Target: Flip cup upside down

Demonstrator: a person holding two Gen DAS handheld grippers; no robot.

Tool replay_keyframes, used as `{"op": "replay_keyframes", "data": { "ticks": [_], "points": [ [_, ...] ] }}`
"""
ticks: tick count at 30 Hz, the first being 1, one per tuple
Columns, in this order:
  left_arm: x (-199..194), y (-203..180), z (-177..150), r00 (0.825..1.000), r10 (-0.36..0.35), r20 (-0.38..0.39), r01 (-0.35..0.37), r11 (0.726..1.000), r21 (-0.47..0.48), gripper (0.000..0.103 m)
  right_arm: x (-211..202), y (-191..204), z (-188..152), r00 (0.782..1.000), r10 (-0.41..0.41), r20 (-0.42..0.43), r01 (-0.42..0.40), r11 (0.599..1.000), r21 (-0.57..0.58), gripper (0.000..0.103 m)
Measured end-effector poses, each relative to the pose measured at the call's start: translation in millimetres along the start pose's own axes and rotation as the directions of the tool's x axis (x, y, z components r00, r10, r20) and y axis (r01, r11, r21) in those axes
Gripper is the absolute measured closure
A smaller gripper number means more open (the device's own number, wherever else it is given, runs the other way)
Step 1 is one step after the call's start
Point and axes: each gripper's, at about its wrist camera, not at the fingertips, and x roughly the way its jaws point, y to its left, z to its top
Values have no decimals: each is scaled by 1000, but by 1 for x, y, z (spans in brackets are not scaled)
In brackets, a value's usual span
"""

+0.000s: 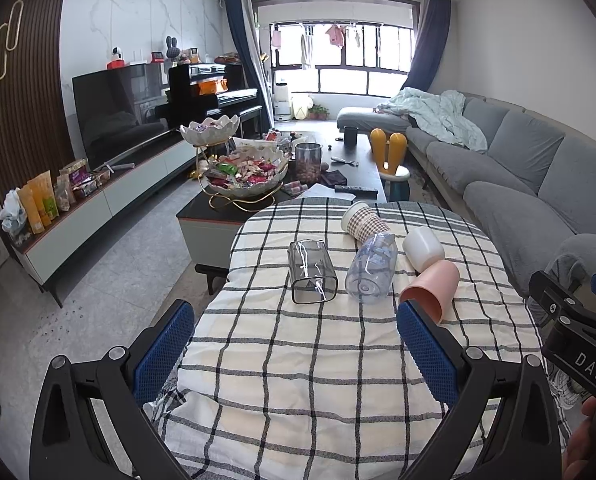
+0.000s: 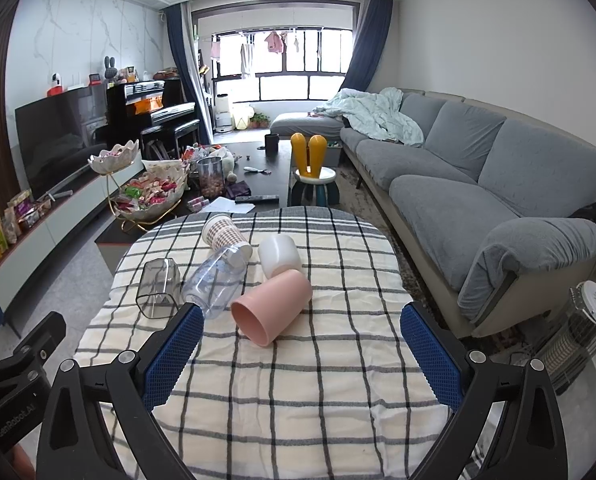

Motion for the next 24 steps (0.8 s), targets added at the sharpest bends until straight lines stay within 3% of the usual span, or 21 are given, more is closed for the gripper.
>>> {"op": "replay_keyframes", "data": {
  "ticks": [24],
  "points": [
    [1, -1, -1, 1000, -5, -8, 5, 1000, -5, 0, 2, 0, 0, 1000, 3, -6, -3, 1000, 1, 4]
  ]
}}
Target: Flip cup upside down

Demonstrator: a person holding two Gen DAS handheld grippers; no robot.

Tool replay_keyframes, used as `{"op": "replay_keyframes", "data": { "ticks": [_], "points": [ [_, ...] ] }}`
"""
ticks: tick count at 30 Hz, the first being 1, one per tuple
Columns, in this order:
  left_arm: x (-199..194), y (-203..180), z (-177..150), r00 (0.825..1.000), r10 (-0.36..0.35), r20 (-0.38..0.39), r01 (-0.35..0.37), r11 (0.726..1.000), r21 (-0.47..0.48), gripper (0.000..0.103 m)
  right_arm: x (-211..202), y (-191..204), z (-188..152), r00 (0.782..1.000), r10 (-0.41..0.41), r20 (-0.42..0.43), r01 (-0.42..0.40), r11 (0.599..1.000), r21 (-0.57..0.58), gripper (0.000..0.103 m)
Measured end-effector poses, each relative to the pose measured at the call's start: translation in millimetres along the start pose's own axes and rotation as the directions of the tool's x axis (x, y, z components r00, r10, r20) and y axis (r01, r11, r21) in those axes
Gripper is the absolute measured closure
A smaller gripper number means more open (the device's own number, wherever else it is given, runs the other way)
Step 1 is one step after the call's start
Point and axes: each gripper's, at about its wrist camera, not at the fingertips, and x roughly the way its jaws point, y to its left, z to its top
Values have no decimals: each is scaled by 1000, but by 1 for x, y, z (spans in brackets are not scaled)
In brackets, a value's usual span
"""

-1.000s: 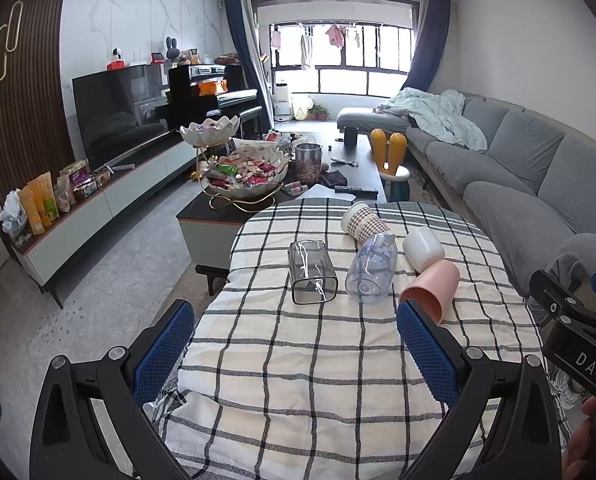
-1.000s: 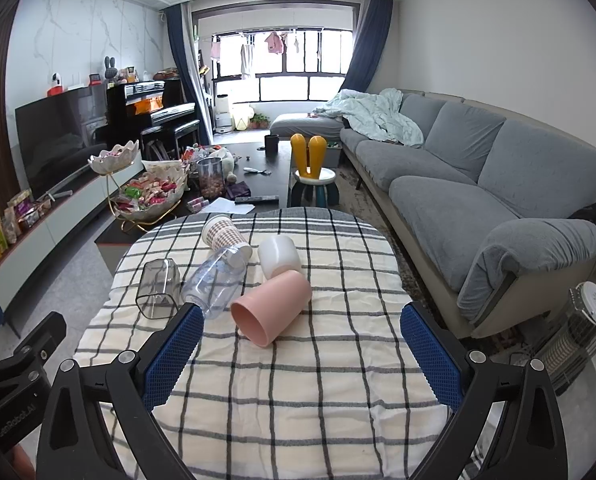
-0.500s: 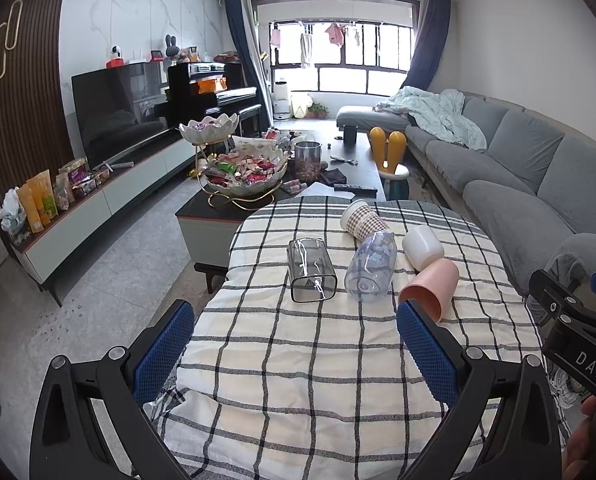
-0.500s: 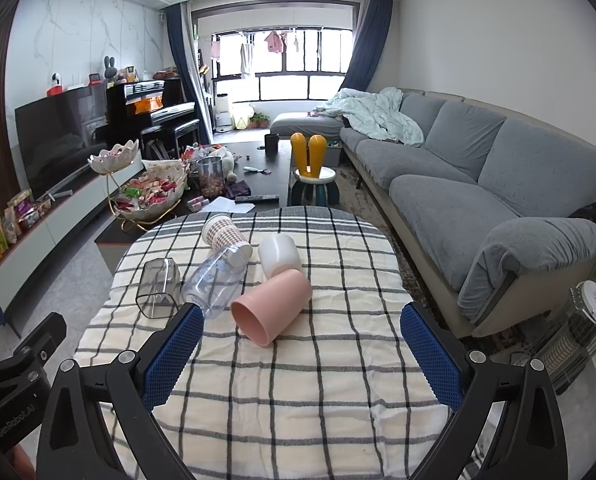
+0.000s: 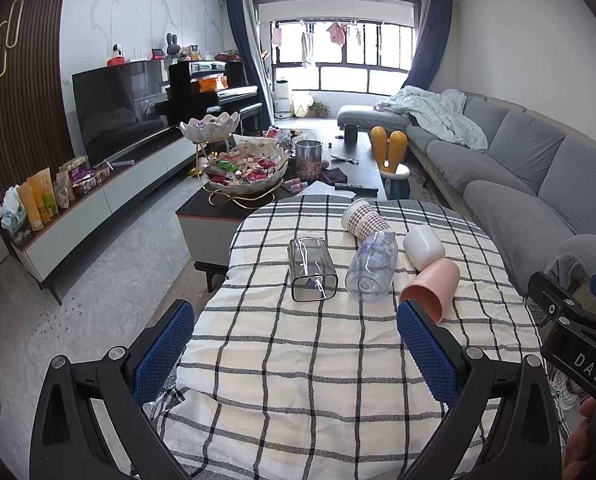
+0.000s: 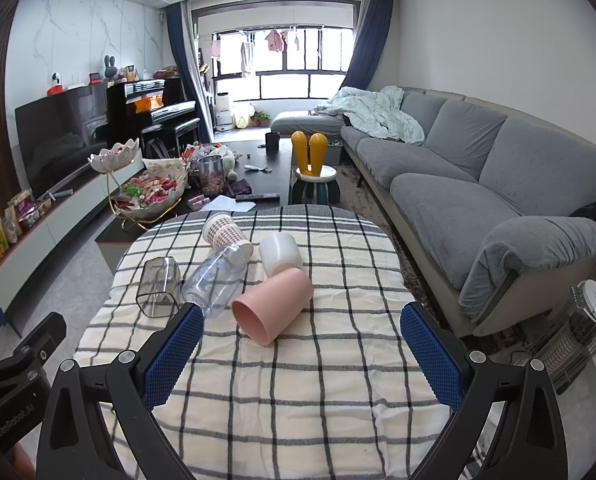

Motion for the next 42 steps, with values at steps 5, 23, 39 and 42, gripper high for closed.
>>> {"op": "replay_keyframes", "data": {
  "ticks": [5, 23, 39, 42],
  "points": [
    [0, 0, 0, 1000, 1, -1, -1, 1000, -1, 0, 1, 1, -1, 1000, 0, 0, 0, 1000, -1, 4],
    [17, 0, 10, 1000, 11, -21, -11, 1000, -12, 0, 26, 6, 9, 1000, 15, -21, -15, 1000, -3, 4],
    [83, 12, 57, 994, 103, -48, -108, 987, -116, 0, 116, 42, 69, 990, 100, -95, -111, 987, -118, 4],
    [97, 15, 65, 991, 120, -62, -127, 982, -140, 0, 139, 49, 83, 985, 123, -123, -139, 981, -135, 4]
  ]
}}
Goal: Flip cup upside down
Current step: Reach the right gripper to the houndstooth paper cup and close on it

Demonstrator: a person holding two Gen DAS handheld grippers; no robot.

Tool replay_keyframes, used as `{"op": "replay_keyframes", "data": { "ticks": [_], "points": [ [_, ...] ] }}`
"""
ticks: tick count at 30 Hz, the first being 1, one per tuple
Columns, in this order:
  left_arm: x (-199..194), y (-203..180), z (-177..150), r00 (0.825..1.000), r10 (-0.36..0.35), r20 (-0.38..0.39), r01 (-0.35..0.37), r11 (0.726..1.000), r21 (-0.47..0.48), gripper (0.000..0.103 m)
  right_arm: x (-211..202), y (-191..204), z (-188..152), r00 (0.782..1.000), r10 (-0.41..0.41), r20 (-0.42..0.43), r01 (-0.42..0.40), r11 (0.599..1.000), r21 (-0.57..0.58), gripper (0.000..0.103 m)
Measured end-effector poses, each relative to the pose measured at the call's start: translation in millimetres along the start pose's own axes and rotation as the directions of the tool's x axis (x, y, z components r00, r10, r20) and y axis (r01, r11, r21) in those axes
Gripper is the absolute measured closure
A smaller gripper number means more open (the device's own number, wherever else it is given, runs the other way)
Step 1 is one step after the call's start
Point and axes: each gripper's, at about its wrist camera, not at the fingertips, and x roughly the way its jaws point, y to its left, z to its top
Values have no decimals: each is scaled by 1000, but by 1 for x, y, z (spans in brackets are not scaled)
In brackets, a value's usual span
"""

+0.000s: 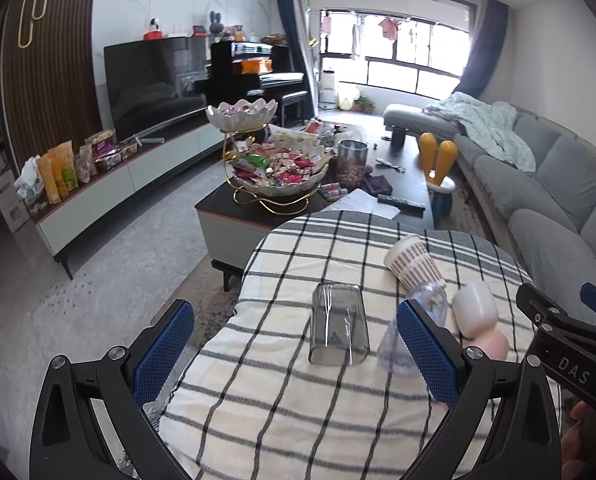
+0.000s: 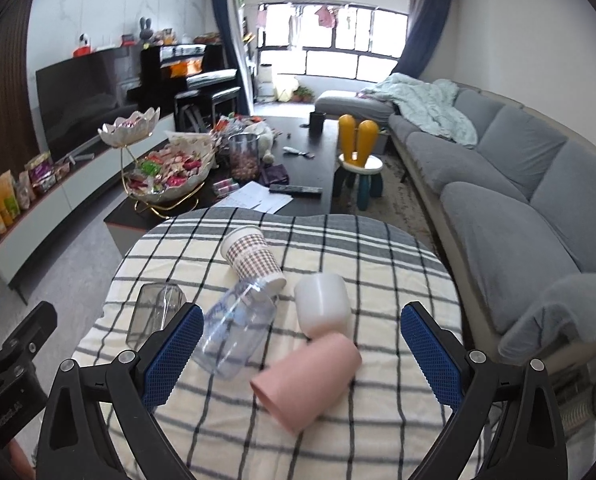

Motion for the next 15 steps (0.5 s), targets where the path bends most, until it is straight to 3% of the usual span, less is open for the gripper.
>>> {"op": "replay_keyframes", "data": {
  "ticks": [8, 15],
  "points": [
    [38, -4, 18, 999, 41, -28, -42, 998, -46, 0, 69, 19, 37, 990, 76, -121, -88, 991, -97, 4],
    [79, -10, 31, 995, 61, -76, -66, 995, -78, 0, 136, 31, 58, 962, 103, -253, -147, 976, -161, 4]
  ]
}}
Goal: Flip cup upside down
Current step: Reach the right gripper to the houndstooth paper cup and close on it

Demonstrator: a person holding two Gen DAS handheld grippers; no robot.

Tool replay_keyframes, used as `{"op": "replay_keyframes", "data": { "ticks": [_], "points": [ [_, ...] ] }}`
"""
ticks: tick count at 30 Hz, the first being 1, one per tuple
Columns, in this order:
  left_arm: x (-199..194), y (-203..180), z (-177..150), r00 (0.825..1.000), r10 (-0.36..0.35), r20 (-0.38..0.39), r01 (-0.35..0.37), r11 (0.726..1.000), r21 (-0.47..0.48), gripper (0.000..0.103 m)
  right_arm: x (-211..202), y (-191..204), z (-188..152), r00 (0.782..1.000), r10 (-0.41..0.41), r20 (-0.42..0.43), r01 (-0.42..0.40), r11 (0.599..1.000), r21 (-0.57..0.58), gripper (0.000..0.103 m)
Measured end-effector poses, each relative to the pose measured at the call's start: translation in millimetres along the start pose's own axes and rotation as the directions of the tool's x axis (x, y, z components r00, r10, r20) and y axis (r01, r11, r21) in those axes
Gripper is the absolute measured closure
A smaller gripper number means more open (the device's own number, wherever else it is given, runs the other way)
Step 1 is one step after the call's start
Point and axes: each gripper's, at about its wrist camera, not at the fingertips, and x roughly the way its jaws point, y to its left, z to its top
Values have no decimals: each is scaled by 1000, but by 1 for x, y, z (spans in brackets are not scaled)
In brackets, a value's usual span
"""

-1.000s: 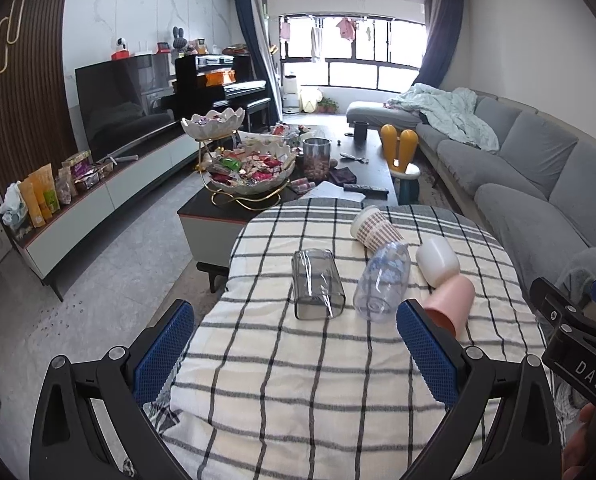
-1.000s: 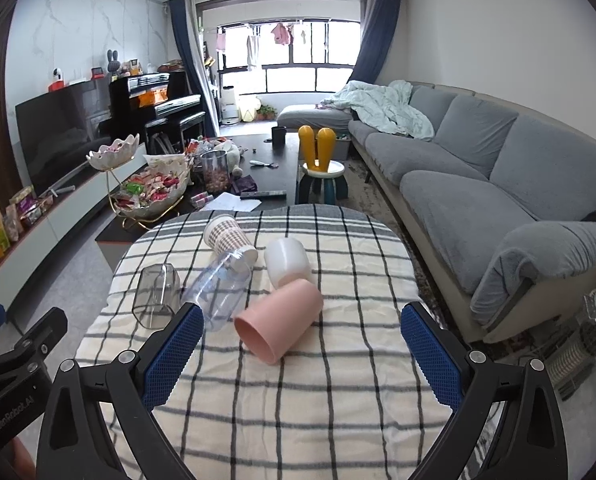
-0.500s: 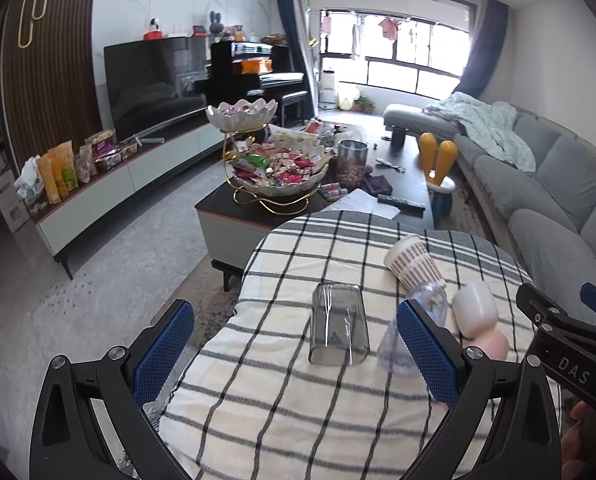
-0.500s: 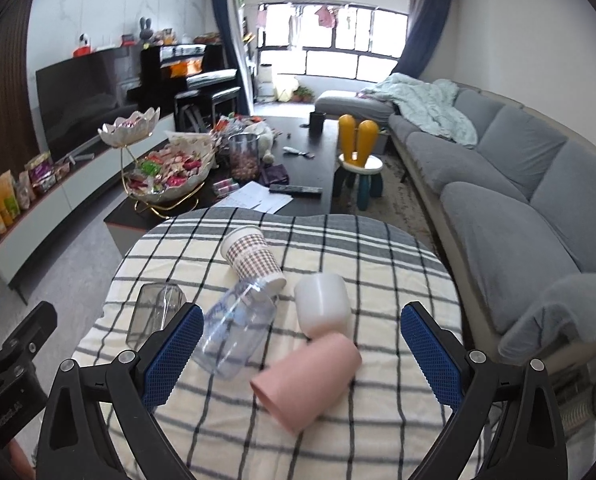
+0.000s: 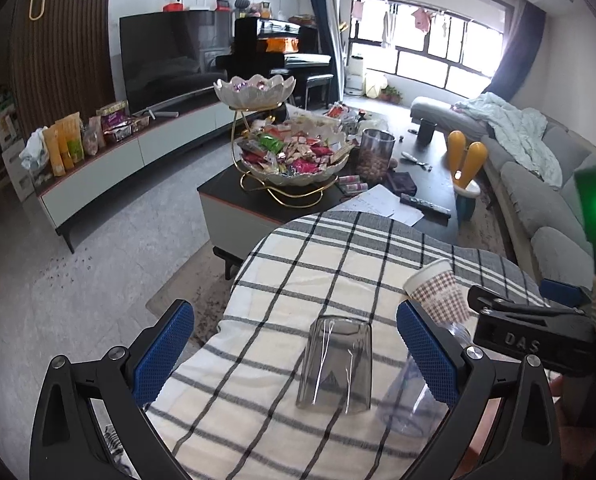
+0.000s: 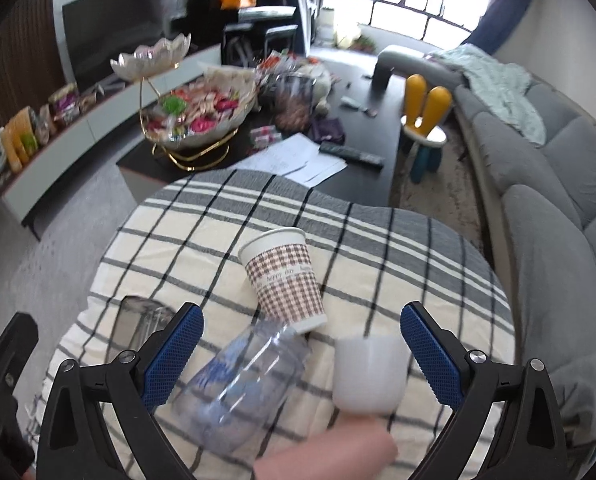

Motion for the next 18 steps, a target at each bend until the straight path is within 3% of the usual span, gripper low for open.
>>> {"op": "replay_keyframes", "data": {
  "ticks": [7, 14, 17, 18],
  "points": [
    [36, -4, 4, 999, 34, -36, -34, 999, -14, 0, 61, 5, 21, 989, 35, -144, -39, 999, -29, 4],
    [63, -3, 4, 997, 42, -57, -42, 999, -6, 0, 106, 8, 22, 968, 54, -245, -60, 998, -16, 6],
    [69, 0, 5, 997, 39, -74, -40, 999, -21, 0, 121, 9, 21, 957, 66, -283, -69, 998, -2, 13],
    [71, 1, 6, 996, 37, -79, -39, 999, -24, 0, 124, 9, 21, 953, 71, -293, -72, 997, 7, 19]
  ]
}}
